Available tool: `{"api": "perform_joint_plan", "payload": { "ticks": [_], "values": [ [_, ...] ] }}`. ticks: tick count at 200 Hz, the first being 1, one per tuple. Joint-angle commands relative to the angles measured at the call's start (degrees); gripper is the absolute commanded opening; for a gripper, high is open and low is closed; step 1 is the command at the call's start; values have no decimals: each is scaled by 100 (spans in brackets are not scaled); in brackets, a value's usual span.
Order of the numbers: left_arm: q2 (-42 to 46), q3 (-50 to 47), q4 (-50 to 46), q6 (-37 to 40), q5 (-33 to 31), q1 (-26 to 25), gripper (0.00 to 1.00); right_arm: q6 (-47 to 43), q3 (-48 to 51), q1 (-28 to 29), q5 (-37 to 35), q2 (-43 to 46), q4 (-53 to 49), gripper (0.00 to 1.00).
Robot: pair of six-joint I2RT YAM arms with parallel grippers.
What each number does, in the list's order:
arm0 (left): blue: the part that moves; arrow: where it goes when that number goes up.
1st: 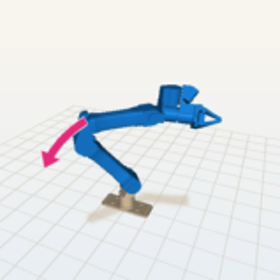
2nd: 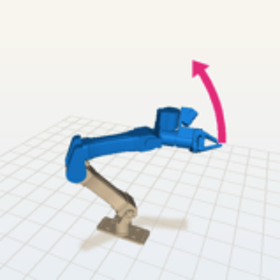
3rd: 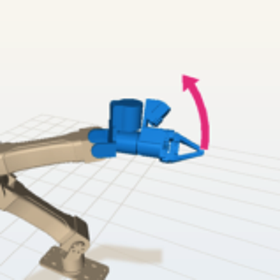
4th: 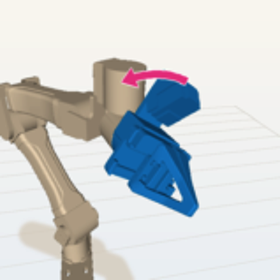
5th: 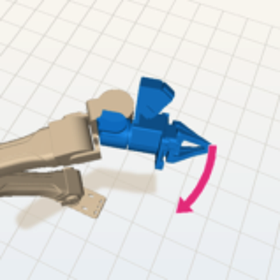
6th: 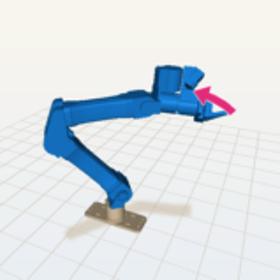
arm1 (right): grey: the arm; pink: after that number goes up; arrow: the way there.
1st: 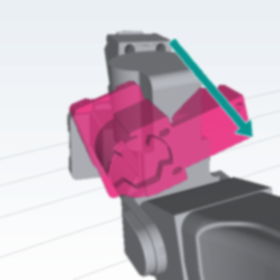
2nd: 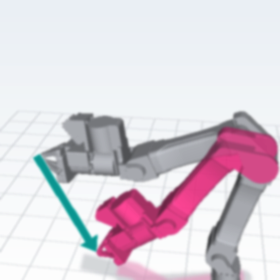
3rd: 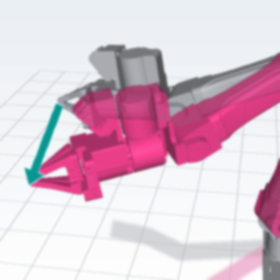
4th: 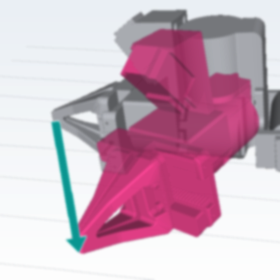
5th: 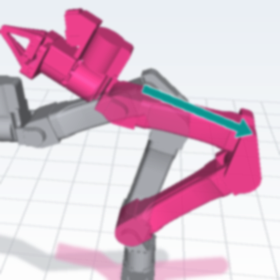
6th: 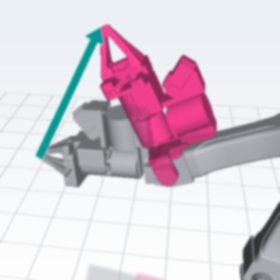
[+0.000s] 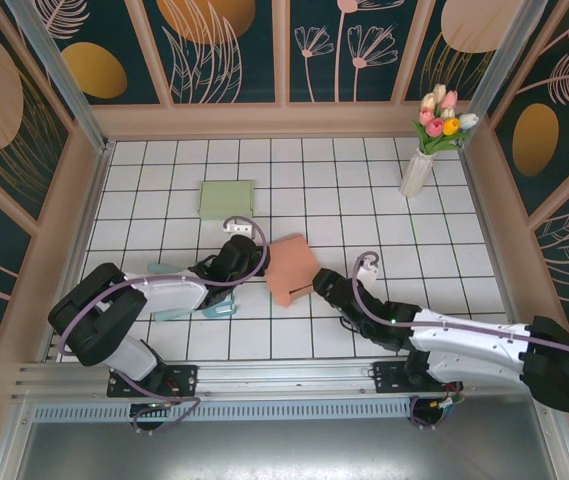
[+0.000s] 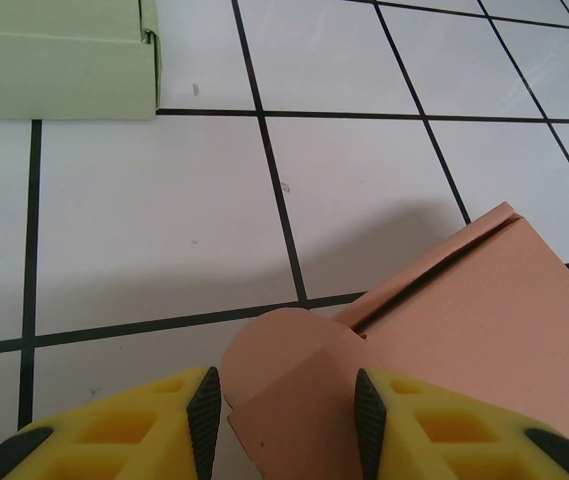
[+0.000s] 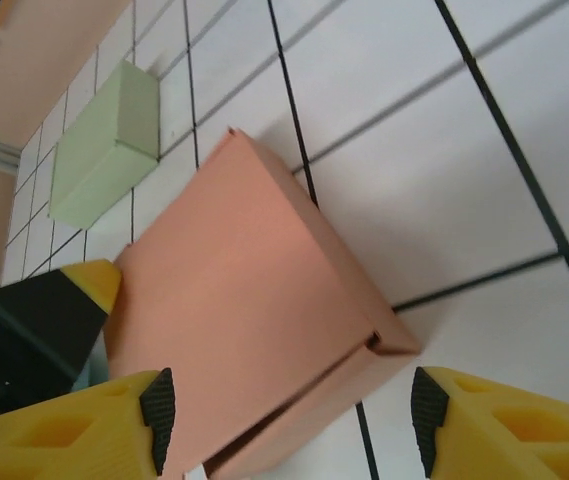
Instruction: Fold the paper box
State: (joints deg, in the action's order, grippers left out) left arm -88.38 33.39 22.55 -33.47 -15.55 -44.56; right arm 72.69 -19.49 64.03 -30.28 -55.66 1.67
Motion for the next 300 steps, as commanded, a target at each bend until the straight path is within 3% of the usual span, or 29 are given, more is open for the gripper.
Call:
{"api": "perform_joint_plan", "payload": {
  "ticks": [1, 42, 83, 112, 149, 196, 237, 267, 300],
  "values": [
    [-49, -91, 105, -111, -62, -92, 43, 756, 29, -3, 262, -307, 754, 66],
    [-43, -192, 142, -163, -91, -192, 42, 398, -249, -346, 548, -1073, 949, 67],
    [-26, -319, 180, -216, -89, -324, 42, -164, -113, -1217, 1433, -1520, 1292, 63],
    [96, -501, 280, -284, -97, -333, 42, -510, -145, -1417, 1724, -1758, 1303, 61],
    [154, -592, 373, -396, -96, -341, 42, -300, -398, -1381, 1762, -1881, 734, 65],
    [60, -512, 339, -406, -254, -337, 42, 356, -736, -813, 714, -1128, -689, 68],
    [-42, -450, 388, -471, -227, -340, 42, 967, -349, -479, 961, -693, -106, 68],
    [-48, -447, 395, -507, -235, -343, 42, 1165, -143, -461, 1446, -933, 689, 66],
    [-39, -436, 367, -533, -262, -337, 42, 1239, -245, -367, 1407, -1218, 664, 66]
  ]
}}
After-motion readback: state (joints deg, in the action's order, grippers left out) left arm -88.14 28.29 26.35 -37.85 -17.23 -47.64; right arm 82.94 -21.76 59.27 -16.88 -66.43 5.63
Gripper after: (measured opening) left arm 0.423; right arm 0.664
